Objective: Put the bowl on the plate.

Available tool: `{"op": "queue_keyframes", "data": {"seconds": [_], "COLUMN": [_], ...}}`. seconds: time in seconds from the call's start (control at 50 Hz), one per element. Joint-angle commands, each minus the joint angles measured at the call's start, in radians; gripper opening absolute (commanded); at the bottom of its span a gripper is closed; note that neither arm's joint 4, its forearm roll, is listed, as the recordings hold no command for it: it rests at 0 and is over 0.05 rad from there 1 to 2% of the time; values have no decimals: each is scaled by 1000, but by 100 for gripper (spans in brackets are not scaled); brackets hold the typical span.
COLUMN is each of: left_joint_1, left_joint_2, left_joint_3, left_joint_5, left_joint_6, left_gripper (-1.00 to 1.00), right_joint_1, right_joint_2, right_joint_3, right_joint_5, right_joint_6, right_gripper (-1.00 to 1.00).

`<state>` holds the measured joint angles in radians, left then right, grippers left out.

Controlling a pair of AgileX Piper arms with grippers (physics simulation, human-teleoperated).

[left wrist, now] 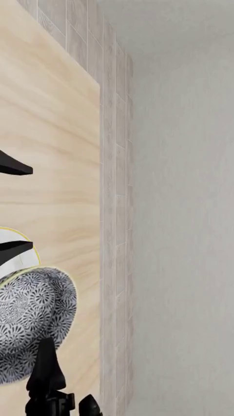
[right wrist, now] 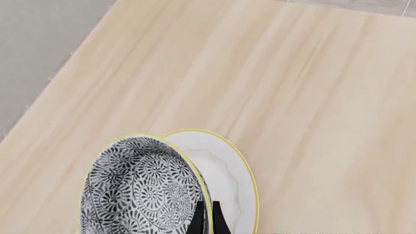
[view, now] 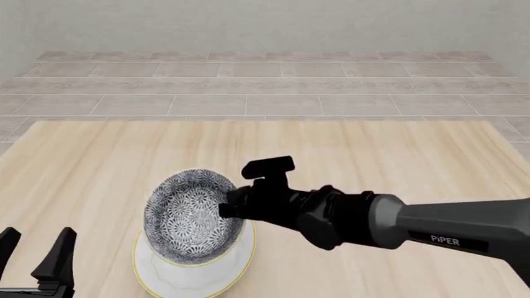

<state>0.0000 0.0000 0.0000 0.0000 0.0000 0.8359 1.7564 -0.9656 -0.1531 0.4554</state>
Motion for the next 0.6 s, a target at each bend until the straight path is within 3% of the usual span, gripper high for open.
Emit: {"op": "queue_keyframes", "data": {"seconds": [0.02,0.6], "left_joint_1": [0,0], "left_joint_2": [0,0], "left_joint_3": [0,0], "left_joint_5": [0,0], "left_joint_6": [0,0], "left_gripper": [100,100], "right_joint_1": [0,12], "right_joint_2": [2,42], "right_joint_3": [8,30], "right_joint_5": [-13,-49], "right_joint_6": [8,29], "right_gripper": [-100,-100]}}
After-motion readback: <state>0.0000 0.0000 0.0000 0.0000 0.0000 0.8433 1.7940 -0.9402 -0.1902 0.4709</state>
